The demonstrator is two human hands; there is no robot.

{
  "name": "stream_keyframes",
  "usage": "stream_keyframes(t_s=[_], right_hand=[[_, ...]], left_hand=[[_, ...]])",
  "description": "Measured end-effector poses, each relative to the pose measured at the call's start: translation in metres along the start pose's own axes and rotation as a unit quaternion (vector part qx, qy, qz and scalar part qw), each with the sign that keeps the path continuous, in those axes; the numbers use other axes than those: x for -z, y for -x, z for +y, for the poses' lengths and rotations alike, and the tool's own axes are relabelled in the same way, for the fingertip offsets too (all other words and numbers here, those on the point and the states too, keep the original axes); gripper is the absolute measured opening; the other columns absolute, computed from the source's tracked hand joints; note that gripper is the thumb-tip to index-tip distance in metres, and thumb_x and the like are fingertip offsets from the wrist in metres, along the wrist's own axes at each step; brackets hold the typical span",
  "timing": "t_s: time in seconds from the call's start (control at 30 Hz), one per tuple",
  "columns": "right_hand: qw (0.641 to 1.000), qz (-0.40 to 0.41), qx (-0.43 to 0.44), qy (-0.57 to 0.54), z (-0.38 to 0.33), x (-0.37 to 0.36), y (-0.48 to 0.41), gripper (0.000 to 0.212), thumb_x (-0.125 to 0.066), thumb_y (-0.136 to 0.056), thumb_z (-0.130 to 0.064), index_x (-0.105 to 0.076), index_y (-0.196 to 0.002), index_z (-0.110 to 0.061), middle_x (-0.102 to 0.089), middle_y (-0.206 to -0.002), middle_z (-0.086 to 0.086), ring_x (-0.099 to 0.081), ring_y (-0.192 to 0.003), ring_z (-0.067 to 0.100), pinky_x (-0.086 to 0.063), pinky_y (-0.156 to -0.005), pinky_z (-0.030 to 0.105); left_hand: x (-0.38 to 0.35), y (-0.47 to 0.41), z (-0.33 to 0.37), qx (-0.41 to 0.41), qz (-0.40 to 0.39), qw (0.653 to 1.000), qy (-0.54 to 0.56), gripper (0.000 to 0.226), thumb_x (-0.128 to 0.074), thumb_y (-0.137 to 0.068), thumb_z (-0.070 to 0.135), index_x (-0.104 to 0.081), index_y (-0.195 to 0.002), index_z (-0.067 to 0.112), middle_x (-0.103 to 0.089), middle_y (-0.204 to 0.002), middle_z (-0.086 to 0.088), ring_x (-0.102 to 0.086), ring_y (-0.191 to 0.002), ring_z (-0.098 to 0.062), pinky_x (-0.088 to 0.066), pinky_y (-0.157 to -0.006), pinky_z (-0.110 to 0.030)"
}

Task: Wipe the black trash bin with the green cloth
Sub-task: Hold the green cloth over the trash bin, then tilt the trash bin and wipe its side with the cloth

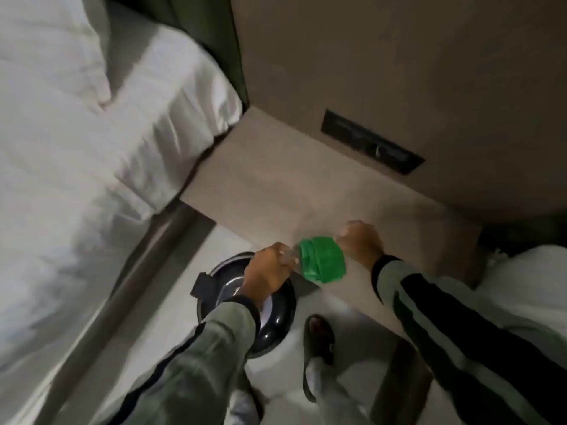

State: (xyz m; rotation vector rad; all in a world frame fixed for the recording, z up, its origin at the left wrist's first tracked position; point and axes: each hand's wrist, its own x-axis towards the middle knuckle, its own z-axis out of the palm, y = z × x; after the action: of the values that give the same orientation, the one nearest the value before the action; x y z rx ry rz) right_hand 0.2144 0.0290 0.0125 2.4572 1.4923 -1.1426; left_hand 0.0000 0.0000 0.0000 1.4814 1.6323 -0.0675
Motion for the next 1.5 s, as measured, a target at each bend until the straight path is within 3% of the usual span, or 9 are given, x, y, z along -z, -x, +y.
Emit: stream_keyframes(t_s=[0.17,0.3,0.5,0.67,0.8,0.9,0.97,1.13,1.5], right_hand=[[0.986,-0.055,-0.138,-0.07,0.022,-0.072,-0.024,0.091,-0.075,-0.073,-0.057,-0.044,-0.141,-0.006,-0.043,-0.15,0.022,-0.043,-0.139,0.037,-0.039,-0.114,0.044],[0.977,-0.029,-0.116,-0.179,0.021,-0.076,-0.028,0.072,-0.088,-0.067,-0.037,-0.056,-0.123,-0.004,-0.061,-0.133,0.016,-0.061,-0.118,0.031,-0.052,-0.101,0.042],[0.841,-0.253,-0.04,-0.476,0.038,-0.08,0.025,0.038,-0.078,-0.08,-0.007,-0.067,-0.116,0.001,-0.071,-0.12,0.023,-0.072,-0.103,0.034,-0.062,-0.085,0.037],[0.929,-0.087,-0.078,-0.351,0.045,-0.132,0.077,0.049,-0.077,-0.084,-0.027,-0.057,-0.124,-0.008,-0.063,-0.125,0.006,-0.064,-0.1,0.014,-0.053,-0.086,0.021],[0.751,-0.175,-0.214,-0.599,0.066,-0.18,0.092,0.071,-0.057,-0.083,-0.067,-0.063,-0.129,-0.012,-0.069,-0.126,0.015,-0.067,-0.114,0.03,-0.052,-0.103,0.048],[0.691,-0.173,-0.245,-0.658,0.094,-0.202,0.083,0.053,-0.065,-0.09,-0.031,-0.058,-0.133,-0.003,-0.069,-0.122,0.019,-0.071,-0.105,0.033,-0.059,-0.088,0.044],[0.68,-0.161,-0.286,-0.655,0.113,-0.213,0.073,0.045,-0.061,-0.093,-0.011,-0.055,-0.136,0.001,-0.065,-0.129,0.023,-0.066,-0.11,0.035,-0.056,-0.09,0.044],[0.721,-0.141,-0.337,-0.589,0.153,-0.236,0.053,0.047,-0.058,-0.09,0.002,-0.054,-0.137,0.001,-0.061,-0.13,0.023,-0.059,-0.112,0.033,-0.051,-0.095,0.044],[0.914,-0.102,-0.193,-0.342,0.086,-0.24,0.064,0.047,-0.061,-0.084,-0.014,-0.054,-0.13,-0.014,-0.067,-0.121,0.016,-0.064,-0.093,0.027,-0.048,-0.079,0.029]], left_hand=[[-0.073,-0.016,-0.042,0.09,-0.025,0.988,0.126,0.038,-0.08,-0.086,0.038,-0.072,-0.115,0.015,-0.08,-0.106,-0.012,-0.072,-0.109,-0.03,-0.053,-0.096,-0.035],[-0.089,-0.009,-0.046,0.136,-0.01,0.954,0.267,0.046,-0.084,-0.084,0.032,-0.064,-0.121,0.015,-0.075,-0.113,-0.01,-0.069,-0.112,-0.028,-0.054,-0.1,-0.036],[-0.06,0.022,-0.035,0.1,-0.082,0.75,0.649,0.043,-0.076,-0.089,0.029,-0.064,-0.127,0.014,-0.079,-0.117,-0.009,-0.077,-0.104,-0.021,-0.064,-0.076,-0.03],[-0.088,0.04,-0.045,0.153,0.031,0.869,0.47,0.007,-0.071,-0.094,0.003,-0.074,-0.1,0.007,-0.077,-0.097,-0.016,-0.072,-0.102,-0.039,-0.064,-0.077,-0.029],[-0.111,0.043,-0.043,0.193,-0.128,0.858,0.458,0.053,-0.04,-0.101,0.062,-0.076,-0.101,0.022,-0.082,-0.085,0.01,-0.079,-0.087,-0.007,-0.059,-0.07,-0.018],[-0.125,0.025,-0.065,0.2,-0.098,0.901,0.372,0.064,-0.029,-0.102,0.067,-0.072,-0.115,0.021,-0.079,-0.1,-0.006,-0.073,-0.107,-0.024,-0.055,-0.09,-0.036],[-0.133,0.003,-0.088,0.146,0.03,0.982,0.114,0.054,-0.042,-0.102,0.058,-0.065,-0.126,0.016,-0.069,-0.128,-0.022,-0.054,-0.132,-0.042,-0.043,-0.109,-0.055],[-0.187,-0.034,-0.084,0.193,0.089,0.97,-0.119,0.129,-0.077,-0.069,0.066,0.0,-0.163,0.021,0.007,-0.169,-0.031,0.007,-0.154,-0.054,-0.01,-0.11,-0.085],[-0.112,0.016,-0.181,0.148,0.123,0.981,-0.019,0.14,-0.09,-0.059,0.052,0.004,-0.161,0.037,0.02,-0.171,-0.018,0.014,-0.156,-0.045,-0.009,-0.113,-0.082]])
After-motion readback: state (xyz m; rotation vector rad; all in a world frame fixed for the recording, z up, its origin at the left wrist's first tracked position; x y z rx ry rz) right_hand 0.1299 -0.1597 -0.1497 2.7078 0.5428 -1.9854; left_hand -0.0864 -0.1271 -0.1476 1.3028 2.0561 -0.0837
